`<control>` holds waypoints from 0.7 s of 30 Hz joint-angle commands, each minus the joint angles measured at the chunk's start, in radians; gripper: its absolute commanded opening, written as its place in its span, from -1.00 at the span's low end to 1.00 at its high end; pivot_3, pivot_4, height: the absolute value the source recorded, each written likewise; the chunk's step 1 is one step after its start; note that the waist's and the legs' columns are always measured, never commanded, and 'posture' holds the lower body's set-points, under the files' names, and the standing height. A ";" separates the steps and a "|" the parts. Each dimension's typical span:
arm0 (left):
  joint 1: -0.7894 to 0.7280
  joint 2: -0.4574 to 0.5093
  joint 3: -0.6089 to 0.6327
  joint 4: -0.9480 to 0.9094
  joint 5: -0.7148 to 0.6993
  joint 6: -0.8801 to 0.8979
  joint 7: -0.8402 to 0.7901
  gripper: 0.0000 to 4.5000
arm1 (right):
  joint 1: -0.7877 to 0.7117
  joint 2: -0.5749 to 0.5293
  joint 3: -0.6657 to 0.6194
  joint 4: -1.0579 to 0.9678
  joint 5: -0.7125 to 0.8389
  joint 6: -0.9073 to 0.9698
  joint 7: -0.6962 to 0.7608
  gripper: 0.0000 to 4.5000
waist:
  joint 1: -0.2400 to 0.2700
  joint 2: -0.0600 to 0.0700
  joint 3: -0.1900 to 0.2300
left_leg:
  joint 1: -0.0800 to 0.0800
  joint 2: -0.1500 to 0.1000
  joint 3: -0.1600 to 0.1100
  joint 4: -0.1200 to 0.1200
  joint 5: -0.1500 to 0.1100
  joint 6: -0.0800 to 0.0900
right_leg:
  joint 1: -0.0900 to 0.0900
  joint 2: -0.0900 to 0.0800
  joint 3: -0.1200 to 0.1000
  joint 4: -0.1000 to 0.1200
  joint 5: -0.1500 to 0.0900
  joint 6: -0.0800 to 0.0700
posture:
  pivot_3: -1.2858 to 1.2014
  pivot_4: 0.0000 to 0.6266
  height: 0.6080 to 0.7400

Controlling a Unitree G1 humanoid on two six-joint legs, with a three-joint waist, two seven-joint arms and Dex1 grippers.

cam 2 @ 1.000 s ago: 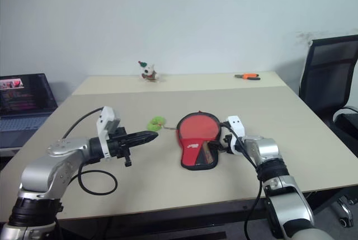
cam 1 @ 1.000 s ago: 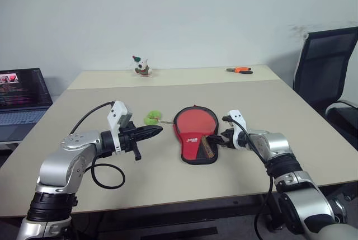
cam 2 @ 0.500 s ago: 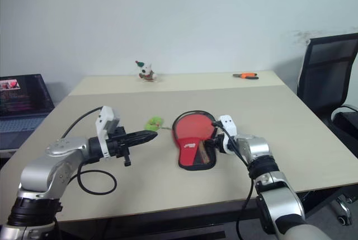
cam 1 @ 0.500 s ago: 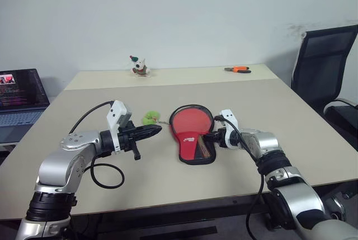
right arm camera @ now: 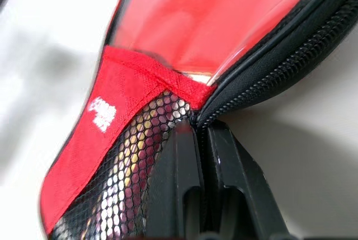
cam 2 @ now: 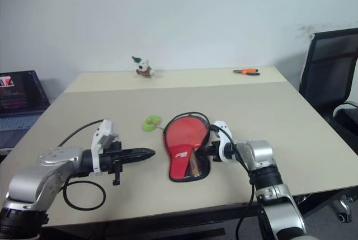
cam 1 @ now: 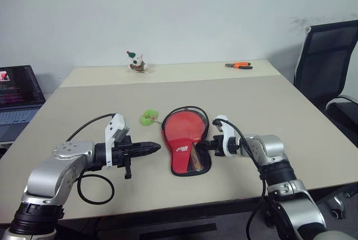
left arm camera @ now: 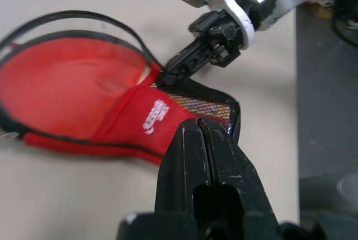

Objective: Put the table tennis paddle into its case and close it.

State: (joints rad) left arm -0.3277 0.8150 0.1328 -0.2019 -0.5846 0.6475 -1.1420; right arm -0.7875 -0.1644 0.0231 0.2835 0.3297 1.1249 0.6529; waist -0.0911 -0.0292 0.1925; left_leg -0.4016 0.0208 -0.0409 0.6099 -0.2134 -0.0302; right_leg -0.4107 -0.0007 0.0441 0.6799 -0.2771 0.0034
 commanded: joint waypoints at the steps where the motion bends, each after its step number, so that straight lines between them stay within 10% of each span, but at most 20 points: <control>1: 0.031 0.031 0.006 -0.070 -0.036 0.011 -0.027 -1.00 | 0.046 0.047 0.030 -0.135 0.068 0.108 -0.015 -0.99 | 0.000 0.000 0.000 | 0.000 0.001 0.000 0.000 -0.002 -0.003 | -0.001 0.001 0.000 0.000 -0.001 -0.001 | 0.03 -0.52 1.00; 21: 0.100 0.073 0.011 -0.145 -0.105 0.051 -0.026 -1.00 | 0.236 0.096 -0.007 -0.508 0.172 0.378 -0.167 -0.99 | 0.007 0.000 0.000 | 0.000 0.005 0.003 0.002 -0.005 -0.008 | 0.000 0.008 0.000 0.000 -0.005 0.003 | 0.03 -0.52 1.00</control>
State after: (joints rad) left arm -0.2191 0.8733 0.1247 -0.3213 -0.6708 0.6989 -1.1681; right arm -0.5565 -0.0723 0.0208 -0.1958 0.4745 1.5044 0.4895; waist -0.0837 -0.0292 0.1926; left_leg -0.4013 0.0260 -0.0380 0.6117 -0.2179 -0.0380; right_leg -0.4108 0.0070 0.0438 0.6797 -0.2824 0.0065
